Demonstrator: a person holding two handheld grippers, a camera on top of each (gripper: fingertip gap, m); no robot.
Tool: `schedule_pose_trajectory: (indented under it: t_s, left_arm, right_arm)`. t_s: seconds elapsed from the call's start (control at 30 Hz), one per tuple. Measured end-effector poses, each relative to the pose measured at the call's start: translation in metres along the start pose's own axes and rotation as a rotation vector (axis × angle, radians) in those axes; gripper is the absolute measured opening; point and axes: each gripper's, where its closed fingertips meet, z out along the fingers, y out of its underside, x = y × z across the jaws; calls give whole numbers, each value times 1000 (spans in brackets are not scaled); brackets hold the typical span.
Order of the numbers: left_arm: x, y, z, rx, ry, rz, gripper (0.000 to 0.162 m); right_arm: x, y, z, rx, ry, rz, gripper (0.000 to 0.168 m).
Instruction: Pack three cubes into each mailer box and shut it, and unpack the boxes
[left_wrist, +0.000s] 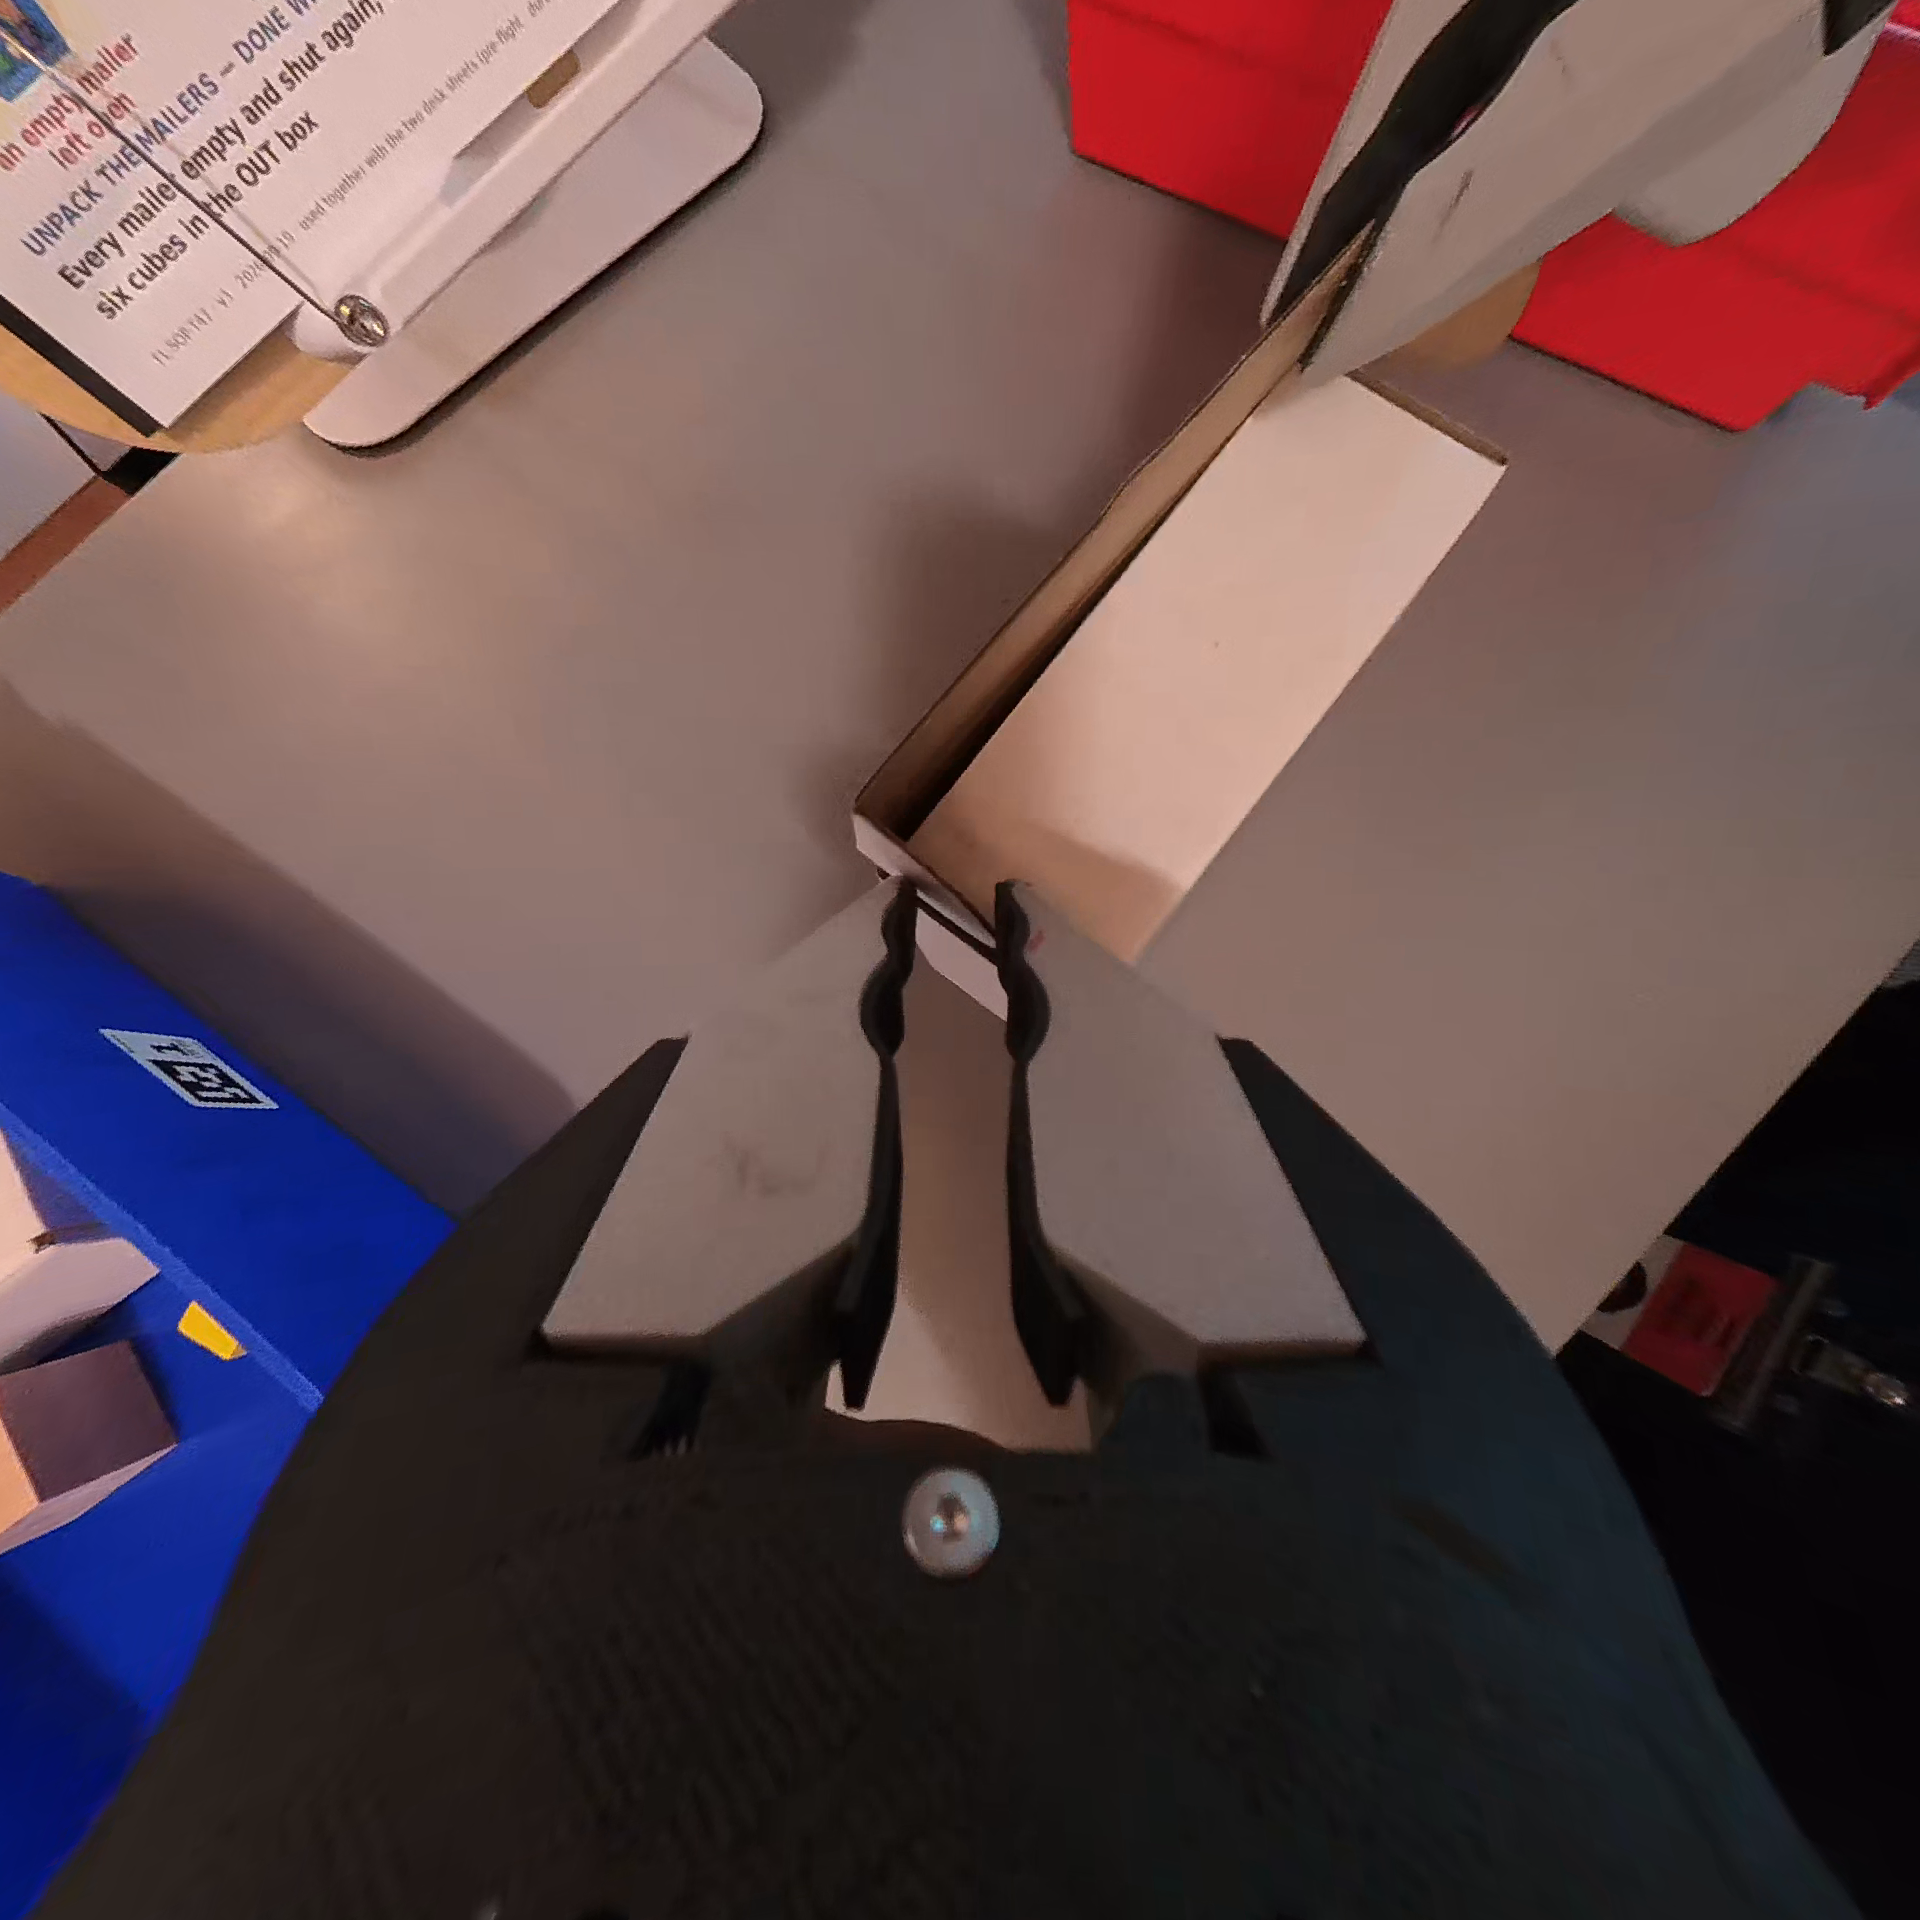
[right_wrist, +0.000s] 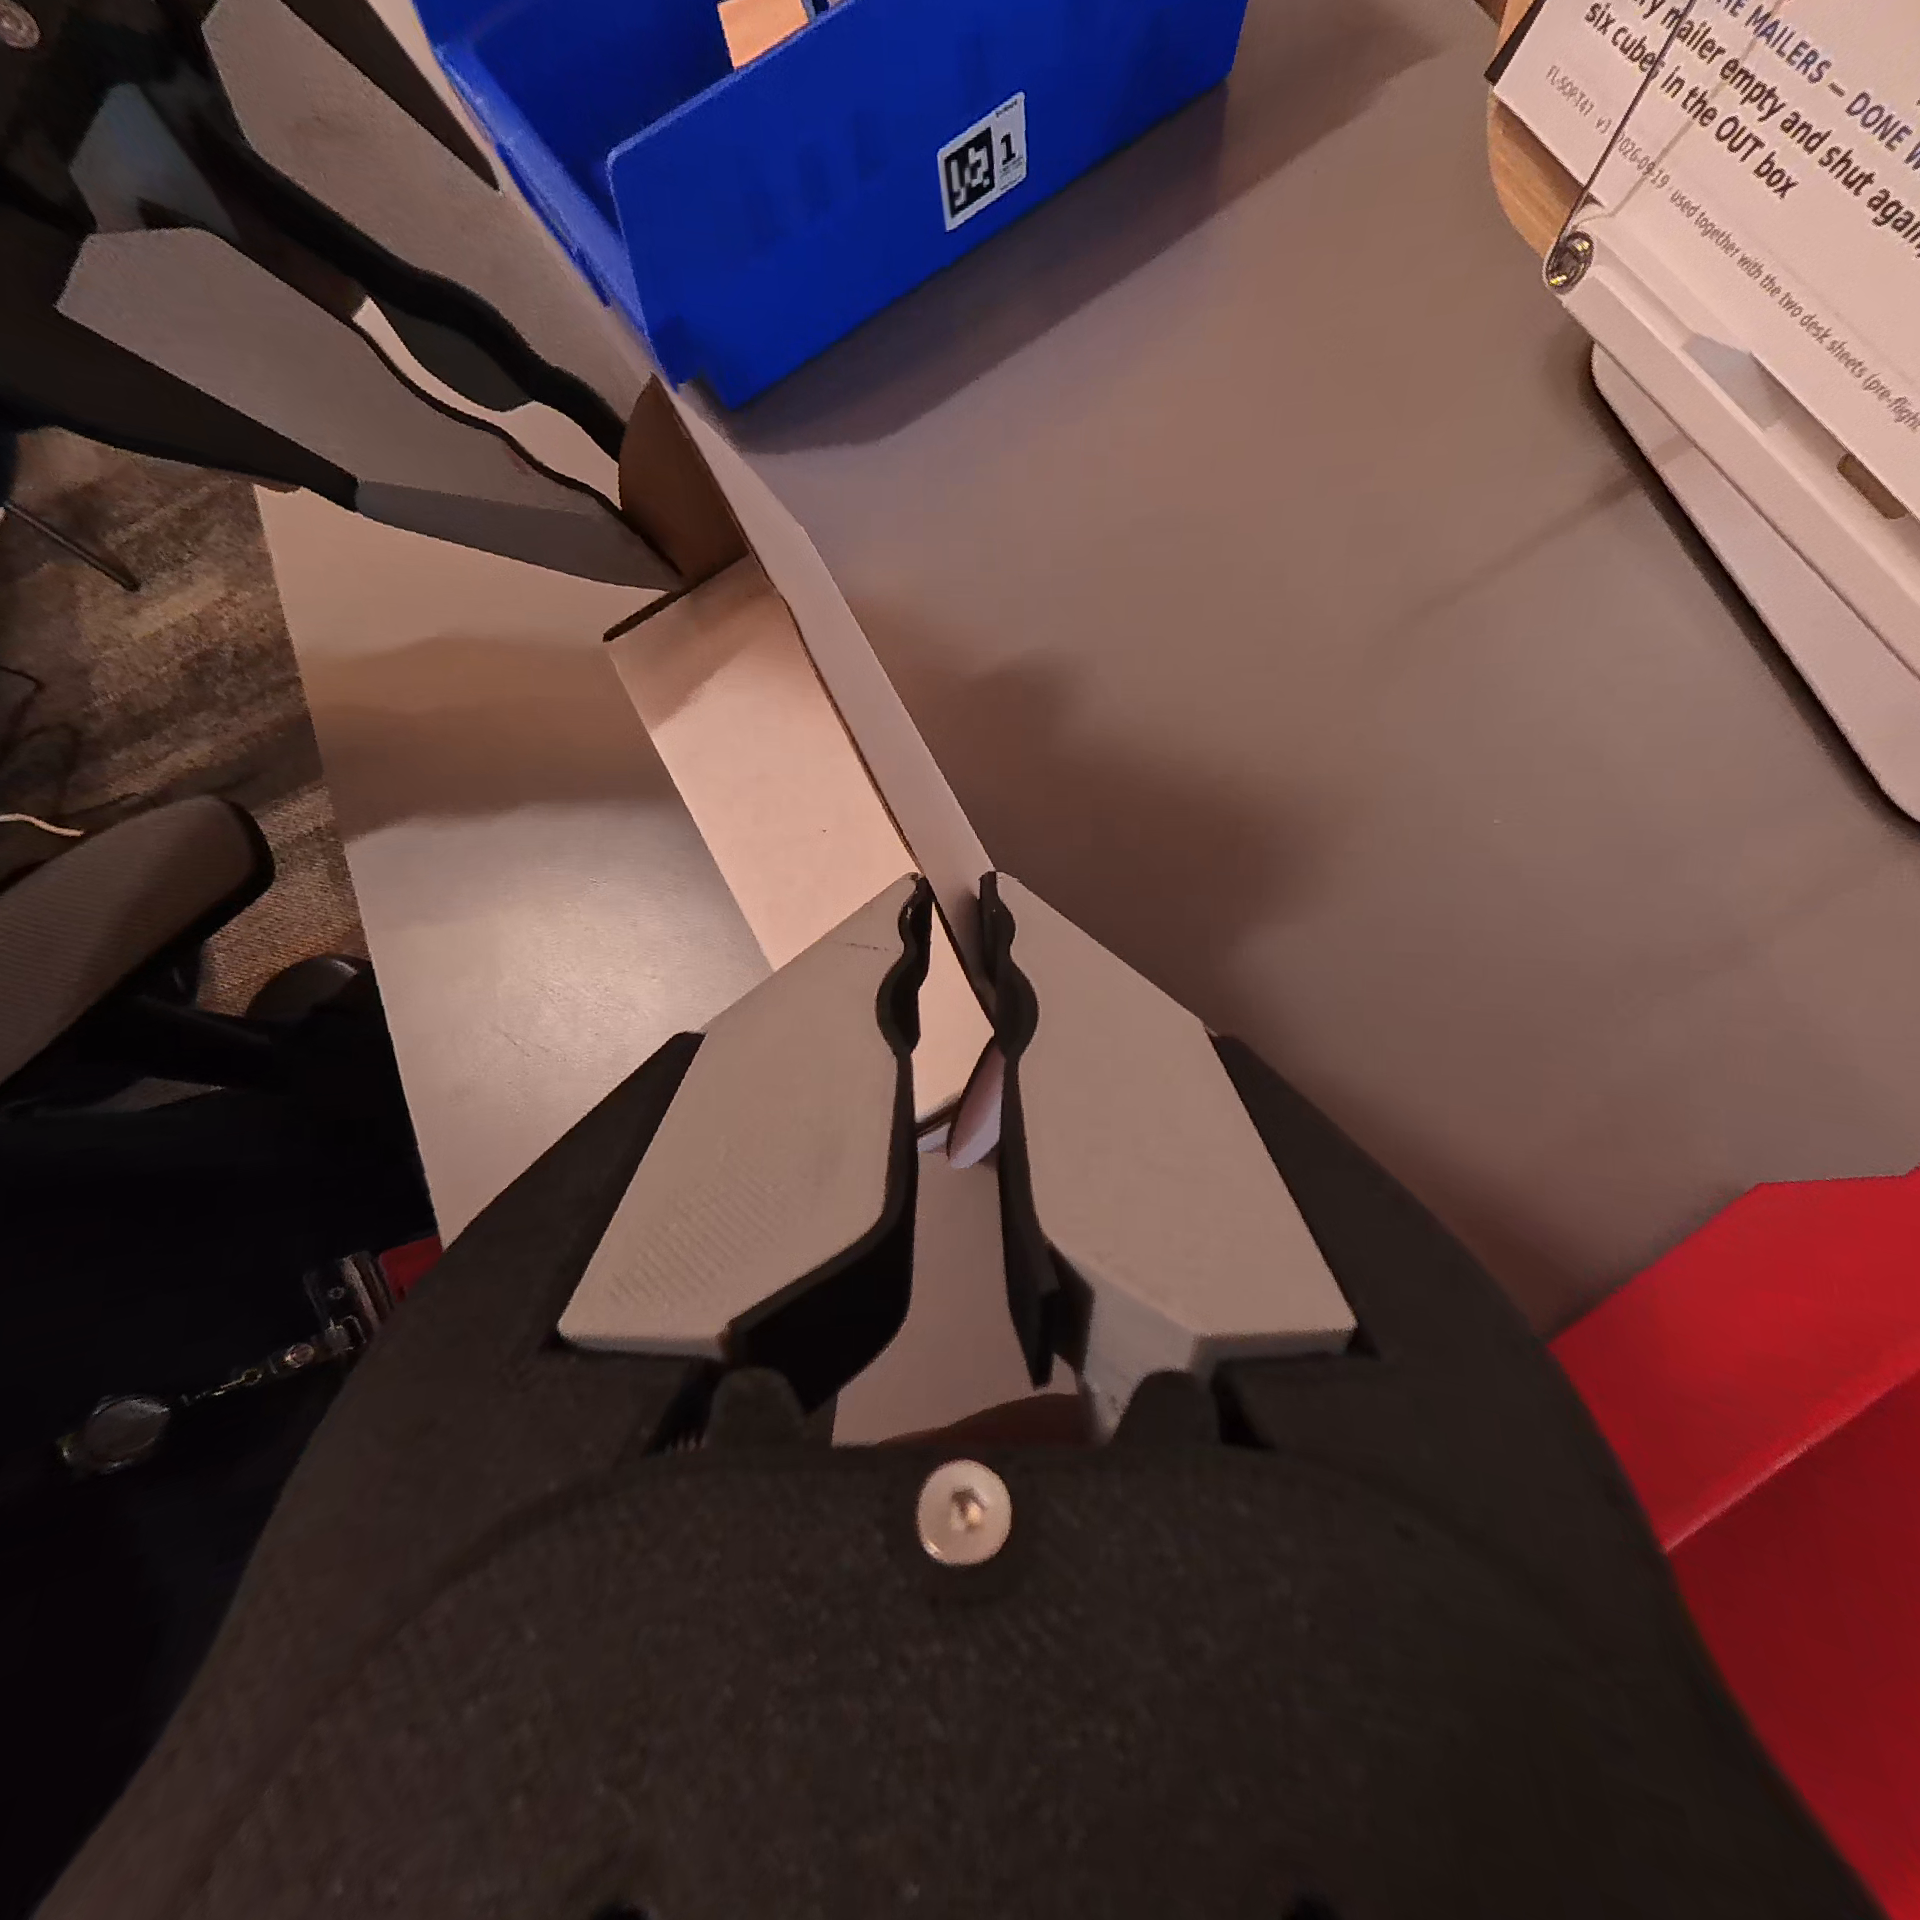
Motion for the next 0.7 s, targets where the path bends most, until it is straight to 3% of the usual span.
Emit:
schedule_pose_trajectory:
  t_s: [0.3,0.5,0.7]
  left_arm:
    - [2,4,0,60,-25,27,13]
    - [6,8,-1,94,-109,153,14]
    - [14,10,-6,160,31,79,24]
  right_arm:
    - [-3,2,1,0,9,-22,7]
    - [-5,2,0,-4,16,-37,8]
    - [-8,3,0,-10,11,-63,7]
